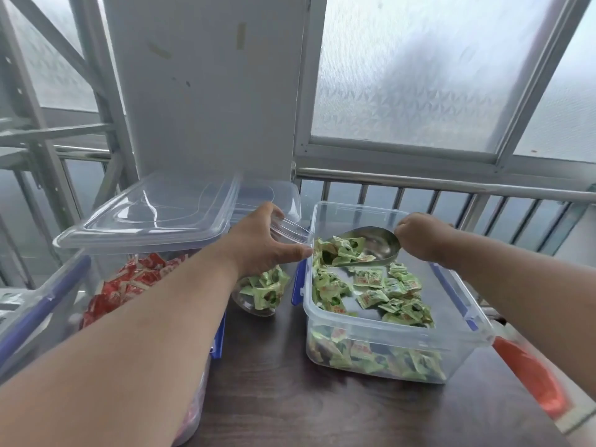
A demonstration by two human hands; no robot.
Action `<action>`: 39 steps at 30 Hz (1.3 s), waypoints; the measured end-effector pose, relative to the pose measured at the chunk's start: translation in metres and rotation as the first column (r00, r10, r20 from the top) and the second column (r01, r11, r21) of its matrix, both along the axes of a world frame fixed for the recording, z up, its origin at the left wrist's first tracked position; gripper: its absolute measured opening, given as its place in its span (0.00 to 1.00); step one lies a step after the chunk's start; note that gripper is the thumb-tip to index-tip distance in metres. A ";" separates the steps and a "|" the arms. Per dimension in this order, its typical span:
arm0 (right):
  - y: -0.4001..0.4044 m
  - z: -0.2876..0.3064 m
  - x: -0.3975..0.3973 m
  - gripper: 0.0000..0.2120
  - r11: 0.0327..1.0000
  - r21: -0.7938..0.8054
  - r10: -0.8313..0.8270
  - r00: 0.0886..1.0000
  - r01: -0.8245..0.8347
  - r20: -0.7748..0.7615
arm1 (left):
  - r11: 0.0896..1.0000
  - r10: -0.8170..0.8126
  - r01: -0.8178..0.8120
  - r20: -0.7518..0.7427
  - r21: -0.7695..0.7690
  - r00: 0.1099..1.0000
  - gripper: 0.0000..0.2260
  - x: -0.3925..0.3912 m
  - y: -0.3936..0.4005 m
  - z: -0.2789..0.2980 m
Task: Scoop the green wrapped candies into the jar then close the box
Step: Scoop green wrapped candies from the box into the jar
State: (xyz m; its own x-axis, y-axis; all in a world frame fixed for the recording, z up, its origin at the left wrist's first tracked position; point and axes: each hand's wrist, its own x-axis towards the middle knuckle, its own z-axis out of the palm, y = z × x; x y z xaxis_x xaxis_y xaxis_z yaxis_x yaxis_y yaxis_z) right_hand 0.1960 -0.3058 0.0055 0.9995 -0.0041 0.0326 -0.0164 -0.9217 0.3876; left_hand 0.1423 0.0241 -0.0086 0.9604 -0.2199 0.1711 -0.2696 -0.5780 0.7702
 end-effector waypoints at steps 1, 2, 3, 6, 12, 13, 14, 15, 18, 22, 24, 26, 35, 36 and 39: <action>-0.002 0.002 -0.002 0.12 0.997 0.076 0.004 1.000 -0.006 0.029 | 1.000 0.000 0.000 0.000 0.000 1.000 0.37 0.000 0.000 0.000; -0.005 0.005 -0.002 0.13 0.993 0.115 0.032 0.998 -0.037 0.045 | 1.000 0.000 0.000 0.001 0.000 1.000 0.38 0.001 -0.001 0.000; -0.006 0.008 -0.002 0.14 0.983 0.179 0.040 0.997 -0.052 0.070 | 1.000 -0.003 0.003 0.004 0.000 1.000 0.38 0.001 0.000 -0.001; -0.001 0.019 0.000 0.14 0.965 0.245 0.067 0.992 -0.092 0.111 | 1.000 -0.015 0.015 0.010 0.009 1.000 0.40 0.002 0.001 -0.001; 0.048 0.063 0.006 0.15 0.935 0.332 0.079 0.986 -0.125 0.149 | 0.999 -0.023 0.023 0.019 0.024 1.000 0.39 -0.001 0.001 0.001; 0.059 0.069 0.005 0.15 0.964 0.224 0.118 0.984 -0.146 0.132 | 0.999 -0.024 0.024 0.017 0.024 1.000 0.38 -0.001 0.000 0.001; 0.071 0.075 0.006 0.15 0.978 0.126 0.150 0.981 -0.165 0.121 | 1.000 -0.023 0.022 0.013 0.020 1.000 0.37 -0.001 0.000 0.001; 0.083 0.081 0.003 0.15 0.983 0.073 0.157 0.977 -0.168 0.143 | 1.000 -0.020 0.020 0.002 0.010 1.000 0.36 -0.001 0.000 0.001; 0.110 0.095 -0.010 0.13 0.947 -0.095 0.320 0.905 -0.306 0.280 | 1.000 -0.014 0.014 -0.026 -0.009 1.000 0.32 -0.001 0.000 0.003; 0.123 0.112 -0.025 0.10 0.857 -0.245 0.515 0.761 -0.453 0.395 | 1.000 -0.008 0.008 -0.030 -0.030 1.000 0.30 -0.002 -0.001 0.003; 0.120 0.117 -0.024 0.08 0.870 -0.238 0.494 0.760 -0.432 0.422 | 1.000 -0.005 0.004 -0.035 -0.030 0.999 0.32 -0.001 -0.001 0.002; 0.109 0.119 -0.020 0.07 0.907 -0.200 0.421 0.794 -0.371 0.438 | 1.000 -0.002 0.001 -0.025 -0.014 1.000 0.37 0.000 0.000 0.001; 0.040 0.058 -0.010 0.13 0.984 -0.178 0.080 0.905 -0.005 0.418 | 1.000 0.000 0.000 0.007 0.024 1.000 0.41 0.004 0.001 -0.002; 0.036 0.049 -0.009 0.14 0.982 -0.188 0.074 0.903 0.008 0.423 | 1.000 0.000 0.000 0.008 0.026 1.000 0.41 0.004 0.001 -0.002; 0.034 0.028 -0.004 0.16 0.983 -0.183 0.071 0.899 0.010 0.431 | 0.999 -0.001 0.001 0.004 0.037 1.000 0.41 0.004 0.001 -0.001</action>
